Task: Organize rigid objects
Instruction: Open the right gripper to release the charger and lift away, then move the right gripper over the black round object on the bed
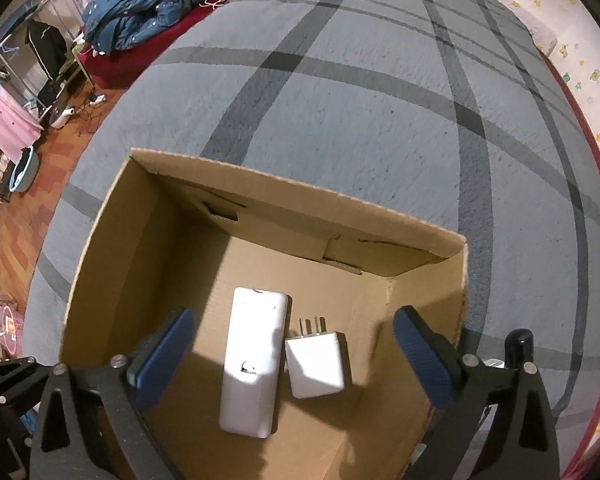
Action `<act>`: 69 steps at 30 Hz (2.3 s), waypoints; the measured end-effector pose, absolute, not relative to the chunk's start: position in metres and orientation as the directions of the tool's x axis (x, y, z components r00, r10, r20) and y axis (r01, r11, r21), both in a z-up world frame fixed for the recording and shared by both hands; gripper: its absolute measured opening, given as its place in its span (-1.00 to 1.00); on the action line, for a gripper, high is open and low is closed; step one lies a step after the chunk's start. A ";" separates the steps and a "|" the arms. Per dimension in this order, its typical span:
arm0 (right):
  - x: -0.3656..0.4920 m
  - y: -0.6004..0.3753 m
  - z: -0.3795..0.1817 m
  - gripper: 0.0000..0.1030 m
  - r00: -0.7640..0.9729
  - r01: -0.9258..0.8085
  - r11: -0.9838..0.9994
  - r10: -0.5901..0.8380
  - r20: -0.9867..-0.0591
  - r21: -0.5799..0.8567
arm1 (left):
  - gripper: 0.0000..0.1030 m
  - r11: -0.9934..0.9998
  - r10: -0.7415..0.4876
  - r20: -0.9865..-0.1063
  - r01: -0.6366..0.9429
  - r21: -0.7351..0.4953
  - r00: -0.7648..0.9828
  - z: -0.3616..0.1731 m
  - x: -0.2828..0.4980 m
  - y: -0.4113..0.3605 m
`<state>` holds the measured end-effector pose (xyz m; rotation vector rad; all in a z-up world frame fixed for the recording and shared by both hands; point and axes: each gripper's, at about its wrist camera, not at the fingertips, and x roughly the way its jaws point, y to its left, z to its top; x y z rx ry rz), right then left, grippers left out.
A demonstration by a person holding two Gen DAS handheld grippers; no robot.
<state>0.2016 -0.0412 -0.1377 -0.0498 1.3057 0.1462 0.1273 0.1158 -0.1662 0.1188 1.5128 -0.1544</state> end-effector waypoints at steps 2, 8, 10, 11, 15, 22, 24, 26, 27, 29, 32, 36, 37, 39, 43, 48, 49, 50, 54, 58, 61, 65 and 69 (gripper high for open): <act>0.201 -0.042 -0.134 0.97 0.261 -0.134 0.990 0.081 -0.962 0.047 | -0.74 0.984 -0.024 -0.998 0.176 -0.015 0.051 -0.166 0.128 0.116; 0.196 -0.048 -0.121 0.99 0.289 -0.126 0.991 0.076 -0.954 0.041 | -0.74 0.984 -0.018 -0.999 0.177 -0.009 0.051 -0.166 0.127 0.113; 0.194 -0.051 -0.118 0.99 0.296 -0.124 0.992 0.073 -0.952 0.037 | -0.74 0.984 -0.016 -0.999 0.177 -0.006 0.051 -0.165 0.127 0.112; 0.194 -0.053 -0.116 0.99 0.299 -0.122 0.992 0.075 -0.951 0.040 | -0.74 0.984 -0.014 -0.999 0.177 -0.005 0.051 -0.165 0.127 0.112; 0.191 -0.062 -0.106 0.99 0.313 -0.107 0.993 0.079 -0.946 0.048 | -0.74 0.985 -0.011 -0.999 0.174 -0.002 0.052 -0.165 0.127 0.110; 0.185 -0.083 -0.091 0.99 0.331 -0.081 0.996 0.060 -0.942 0.035 | -0.74 0.986 -0.009 -0.999 0.168 0.000 0.051 -0.166 0.128 0.110; 0.183 -0.091 -0.088 0.99 0.334 -0.068 0.997 0.054 -0.941 0.033 | -0.74 0.986 -0.005 -0.999 0.169 0.004 0.052 -0.166 0.127 0.109; 0.182 -0.099 -0.085 0.99 0.335 -0.059 0.998 0.049 -0.941 0.031 | -0.74 0.985 -0.003 -0.999 0.170 0.006 0.053 -0.166 0.127 0.108; 0.180 -0.104 -0.084 0.99 0.335 -0.051 0.998 0.043 -0.941 0.027 | -0.74 0.985 -0.003 -0.999 0.170 0.006 0.052 -0.166 0.127 0.108; 0.179 -0.111 -0.083 0.99 0.336 -0.042 0.999 0.036 -0.941 0.023 | -0.74 0.986 -0.003 -0.999 0.169 0.006 0.051 -0.166 0.127 0.108; 0.176 -0.123 -0.079 0.99 0.340 -0.025 0.999 0.027 -0.940 0.019 | -0.74 0.985 -0.002 -0.999 0.174 0.008 0.052 -0.166 0.127 0.108; 0.172 -0.140 -0.075 0.99 0.342 0.000 1.000 0.013 -0.940 0.013 | -0.74 0.985 -0.003 -0.999 0.172 0.006 0.051 -0.166 0.127 0.108; 0.172 -0.144 -0.075 0.99 0.341 0.007 1.000 0.012 -0.940 0.015 | -0.74 0.985 -0.004 -0.999 0.170 0.005 0.051 -0.166 0.127 0.108; 0.170 -0.154 -0.073 0.99 0.341 0.022 1.000 0.001 -0.940 0.009 | -0.74 0.985 -0.004 -0.999 0.172 0.005 0.051 -0.166 0.128 0.108; 0.167 -0.170 -0.074 0.99 0.338 0.040 0.999 -0.017 -0.941 -0.004 | -0.74 0.985 -0.005 -0.999 0.173 0.004 0.049 -0.166 0.128 0.109; 0.164 -0.190 -0.077 0.99 0.334 0.069 0.997 -0.045 -0.941 -0.023 | -0.74 0.985 -0.005 -0.999 0.175 0.004 0.052 -0.166 0.128 0.109; 0.163 -0.195 -0.077 0.99 0.332 0.075 0.997 -0.049 -0.942 -0.025 | -0.74 0.985 -0.006 -0.999 0.174 0.003 0.053 -0.166 0.128 0.109; 0.163 -0.201 -0.079 0.99 0.327 0.087 0.996 -0.052 -0.944 -0.024 | -0.74 0.985 -0.007 -0.999 0.173 0.002 0.053 -0.166 0.128 0.109; 0.163 -0.220 -0.087 0.99 0.312 0.118 0.992 -0.075 -0.947 -0.040 | -0.74 0.985 -0.008 -0.999 0.171 0.001 0.051 -0.166 0.128 0.110; 0.164 -0.238 -0.098 0.99 0.288 0.155 0.987 -0.085 -0.954 -0.041 | -0.74 0.985 -0.004 -0.999 0.171 0.005 0.051 -0.166 0.129 0.109; 0.163 -0.250 -0.109 0.99 0.267 0.173 0.984 -0.095 -0.959 -0.050 | -0.74 0.985 0.000 -0.999 0.172 0.009 0.050 -0.167 0.129 0.107; 0.162 -0.266 -0.127 0.99 0.238 0.187 0.980 -0.110 -0.965 -0.066 | -0.74 0.985 -0.001 -0.999 0.173 0.007 0.049 -0.167 0.129 0.107; 0.162 -0.276 -0.143 0.99 0.218 0.188 0.979 -0.122 -0.968 -0.081 | -0.74 0.985 0.000 -0.999 0.171 0.008 0.047 -0.167 0.129 0.107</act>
